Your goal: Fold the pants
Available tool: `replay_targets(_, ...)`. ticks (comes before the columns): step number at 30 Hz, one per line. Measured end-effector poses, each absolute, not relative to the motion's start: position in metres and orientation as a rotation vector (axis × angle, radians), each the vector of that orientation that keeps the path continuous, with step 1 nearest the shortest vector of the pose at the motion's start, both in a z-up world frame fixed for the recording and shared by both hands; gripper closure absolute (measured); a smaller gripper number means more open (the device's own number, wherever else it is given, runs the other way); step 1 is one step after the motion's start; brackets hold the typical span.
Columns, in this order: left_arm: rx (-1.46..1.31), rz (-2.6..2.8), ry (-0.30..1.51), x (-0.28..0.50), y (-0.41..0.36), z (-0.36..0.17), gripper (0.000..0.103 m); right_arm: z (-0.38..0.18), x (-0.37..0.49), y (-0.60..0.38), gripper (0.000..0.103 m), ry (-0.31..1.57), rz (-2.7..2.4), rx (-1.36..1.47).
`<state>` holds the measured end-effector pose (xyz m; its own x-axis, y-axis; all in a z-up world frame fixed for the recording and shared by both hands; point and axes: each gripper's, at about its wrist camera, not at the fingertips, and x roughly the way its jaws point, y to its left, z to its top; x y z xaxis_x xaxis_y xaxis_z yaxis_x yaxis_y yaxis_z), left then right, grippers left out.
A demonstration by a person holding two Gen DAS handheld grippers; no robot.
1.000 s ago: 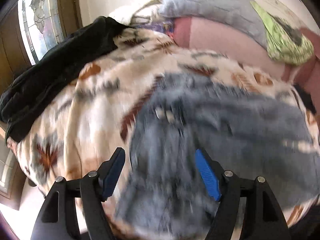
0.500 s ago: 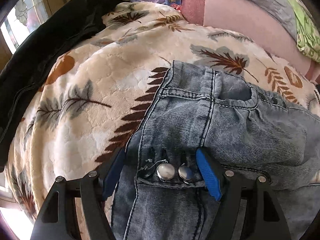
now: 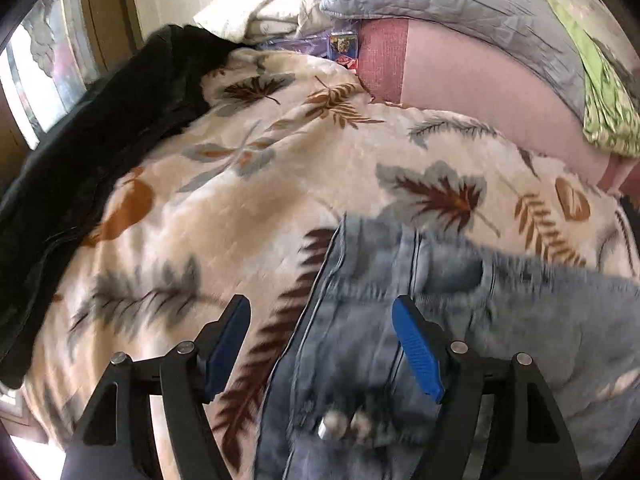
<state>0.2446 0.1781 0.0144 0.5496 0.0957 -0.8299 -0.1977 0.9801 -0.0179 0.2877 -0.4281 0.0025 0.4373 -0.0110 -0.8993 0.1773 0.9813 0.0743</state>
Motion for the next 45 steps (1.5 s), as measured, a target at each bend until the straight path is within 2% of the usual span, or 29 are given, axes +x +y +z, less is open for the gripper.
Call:
replay_targets(4,-0.187,0.132,1.069,0.282,0.180,-0.007,0.029,-0.022,0.321,-0.441,0.030,1.151,-0.139,0.275)
replay_targets(5,-0.204,0.127,1.077,0.290,0.180,-0.012,0.029,-0.027,0.325,-0.441,0.033,1.159,-0.142,0.284)
replay_targets(6,-0.213,0.132,1.081,0.293,0.179,-0.016,0.030,-0.034,0.332,-0.442,0.055,1.172,-0.133,0.290)
replay_targets(7,-0.217,0.137,1.088,0.298,0.179,-0.020,0.041,-0.040,0.337,-0.441,0.065,1.191,-0.128,0.281)
replay_targets(8,-0.221,0.139,1.117,0.304,0.179,-0.027,0.064,-0.041,0.336,-0.438,0.067,1.195,-0.142,0.248)
replay_targets(9,-0.228,0.140,1.144,0.309,0.180,-0.033,0.070,-0.040,0.337,-0.434,0.072,1.193,-0.139,0.221)
replay_targets(11,-0.247,0.165,1.131,0.314,0.185,-0.035,0.073,-0.034,0.336,-0.429,0.079,1.185,-0.123,0.195)
replay_targets(12,-0.253,0.166,1.132,0.316,0.186,-0.035,0.075,-0.030,0.335,-0.426,0.080,1.175,-0.123,0.173)
replay_targets(13,-0.256,0.169,1.131,0.319,0.186,-0.034,0.082,-0.024,0.335,-0.423,0.081,1.160,-0.123,0.146)
replay_targets(15,-0.218,0.166,1.139,0.324,0.181,-0.033,0.086,-0.013,0.336,-0.418,0.082,1.129,-0.124,0.106)
replay_targets(20,-0.126,0.184,1.110,0.331,0.170,-0.026,0.090,0.007,0.337,-0.411,0.082,1.056,-0.137,0.040)
replay_targets(24,-0.099,0.203,0.967,0.327,0.168,0.001,0.090,0.017,0.330,-0.413,0.081,0.973,-0.171,0.015)
replay_targets(25,-0.080,0.226,0.947,0.327,0.165,-0.002,0.089,0.008,0.332,-0.413,0.079,0.983,-0.190,0.000)
replay_targets(27,-0.016,0.255,1.024,0.337,0.159,-0.027,0.088,-0.026,0.345,-0.415,0.064,1.130,-0.178,-0.015)
replay_targets(29,-0.003,0.270,1.035,0.337,0.159,-0.038,0.083,-0.033,0.341,-0.424,0.063,1.135,-0.166,0.066)
replay_targets(32,-0.014,0.244,0.994,0.333,0.161,-0.025,0.074,-0.019,0.330,-0.444,0.033,1.079,-0.141,0.205)
replay_targets(33,-0.018,0.236,0.980,0.334,0.162,-0.021,0.071,-0.015,0.330,-0.449,0.033,1.066,-0.146,0.215)
replay_targets(35,-0.041,0.250,0.954,0.338,0.168,-0.013,0.055,-0.009,0.334,-0.461,0.033,1.056,-0.141,0.258)
replay_targets(39,-0.148,0.202,1.040,0.356,0.171,-0.035,0.056,-0.028,0.352,-0.465,0.034,1.140,-0.094,0.354)
replay_targets(40,-0.126,0.220,1.063,0.357,0.167,-0.043,0.067,-0.039,0.355,-0.458,0.038,1.173,-0.086,0.351)
replay_targets(41,-0.088,0.249,1.052,0.358,0.164,-0.044,0.079,-0.045,0.358,-0.453,0.055,1.186,-0.089,0.320)
replay_targets(42,-0.069,0.256,1.050,0.359,0.161,-0.044,0.084,-0.044,0.360,-0.447,0.077,1.181,-0.113,0.267)
replay_targets(43,-0.063,0.252,1.057,0.361,0.159,-0.043,0.090,-0.041,0.360,-0.446,0.080,1.174,-0.109,0.272)
replay_targets(44,-0.059,0.257,1.057,0.361,0.157,-0.038,0.091,-0.036,0.359,-0.444,0.088,1.162,-0.109,0.274)
replay_targets(45,-0.055,0.259,1.051,0.360,0.156,-0.036,0.091,-0.030,0.358,-0.441,0.088,1.139,-0.115,0.245)
